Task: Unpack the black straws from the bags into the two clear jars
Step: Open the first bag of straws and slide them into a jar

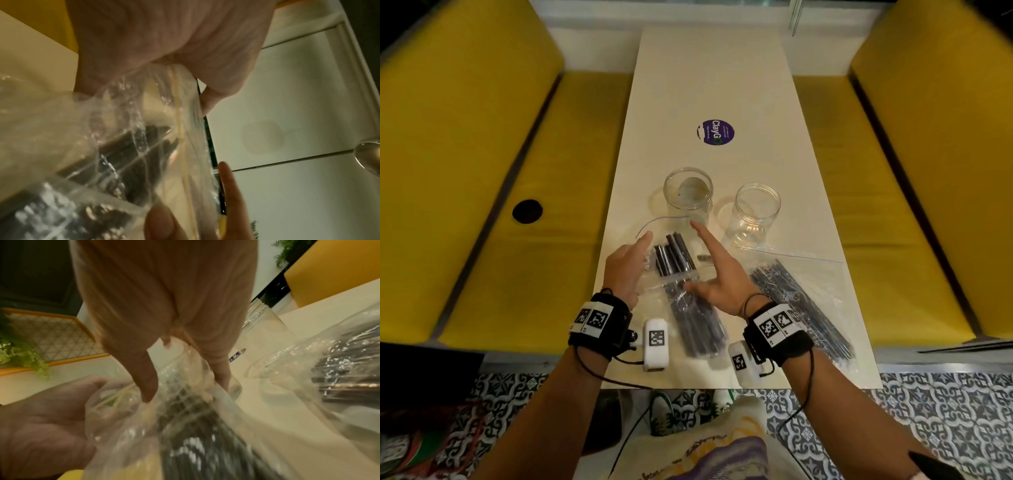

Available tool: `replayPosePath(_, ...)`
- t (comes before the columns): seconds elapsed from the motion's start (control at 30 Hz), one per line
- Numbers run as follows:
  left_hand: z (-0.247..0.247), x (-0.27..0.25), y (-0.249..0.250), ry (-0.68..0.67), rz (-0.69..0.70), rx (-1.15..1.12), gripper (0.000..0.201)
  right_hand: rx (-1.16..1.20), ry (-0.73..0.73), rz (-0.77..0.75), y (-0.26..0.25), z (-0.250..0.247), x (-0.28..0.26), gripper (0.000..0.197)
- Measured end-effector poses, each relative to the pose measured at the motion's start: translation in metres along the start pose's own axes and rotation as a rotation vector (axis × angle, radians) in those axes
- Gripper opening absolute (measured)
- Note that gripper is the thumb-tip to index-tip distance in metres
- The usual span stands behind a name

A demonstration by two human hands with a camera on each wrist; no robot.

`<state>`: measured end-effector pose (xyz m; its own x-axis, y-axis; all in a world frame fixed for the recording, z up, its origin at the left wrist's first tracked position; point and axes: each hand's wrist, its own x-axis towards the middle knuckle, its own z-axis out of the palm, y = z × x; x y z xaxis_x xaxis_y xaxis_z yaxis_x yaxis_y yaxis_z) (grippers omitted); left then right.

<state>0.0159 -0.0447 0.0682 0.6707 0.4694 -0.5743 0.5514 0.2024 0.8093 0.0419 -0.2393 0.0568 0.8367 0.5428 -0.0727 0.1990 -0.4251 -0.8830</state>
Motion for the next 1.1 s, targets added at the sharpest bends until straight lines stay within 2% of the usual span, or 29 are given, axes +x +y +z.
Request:
replayPosePath(0.1,-0.004,0.002,0.004,-0.046,-0.055,-0.028,0.035,0.027,0.106,-0.041,0.002,0.001,-0.001,0.079)
replayPosePath(0.23,-0.005,-0.002,0.007,-0.081,-0.049,-0.001,0.041,0.059,0.112,-0.022,0.003,0.002,0.000,0.069)
replayPosePath(0.33,-0.007,0.005,0.003,-0.084,-0.086,-0.101,0.021,0.100,0.109,0.036,-0.003,-0.001,0.000,0.055)
replayPosePath(0.4,-0.010,0.010,0.000,-0.096,-0.138,-0.180,0.020,0.127,0.127,0.071,-0.006,0.000,0.000,0.048)
replayPosePath(0.53,-0.012,0.009,0.000,-0.198,-0.211,-0.323,0.010,0.226,0.240,0.195,-0.006,0.003,0.002,0.051)
replayPosePath(0.6,-0.009,0.007,0.000,-0.239,-0.189,-0.307,0.035,0.238,0.267,0.211,-0.006,0.006,0.003,0.053)
replayPosePath(0.63,-0.008,0.006,0.001,-0.236,-0.176,-0.287,0.041,0.248,0.276,0.209,-0.005,0.008,0.003,0.054)
replayPosePath(0.67,-0.008,0.007,0.000,-0.236,-0.166,-0.277,0.040,0.262,0.289,0.204,-0.004,0.009,0.003,0.054)
replayPosePath(0.77,-0.008,0.011,-0.005,-0.208,-0.204,-0.268,0.018,0.303,0.335,0.189,-0.002,0.009,0.005,0.057)
replayPosePath(0.8,-0.007,0.011,-0.006,-0.239,-0.210,-0.248,0.023,0.309,0.338,0.189,-0.003,0.009,0.005,0.058)
replayPosePath(0.87,-0.003,0.013,-0.004,-0.289,-0.178,-0.225,0.045,0.292,0.321,0.178,-0.004,0.011,0.005,0.062)
replayPosePath(1.0,0.004,0.007,0.002,-0.366,-0.219,-0.241,0.070,0.242,0.303,0.122,-0.008,0.011,0.001,0.063)
replayPosePath(1.03,0.005,0.008,0.002,-0.333,-0.204,-0.250,0.063,0.241,0.293,0.107,-0.011,0.011,0.000,0.062)
replayPosePath(1.07,0.005,0.008,0.002,-0.286,-0.191,-0.252,0.046,0.238,0.286,0.092,-0.013,0.012,-0.001,0.063)
replayPosePath(1.1,0.007,0.008,0.002,-0.300,-0.196,-0.285,0.035,0.235,0.282,0.079,-0.017,0.012,-0.003,0.064)
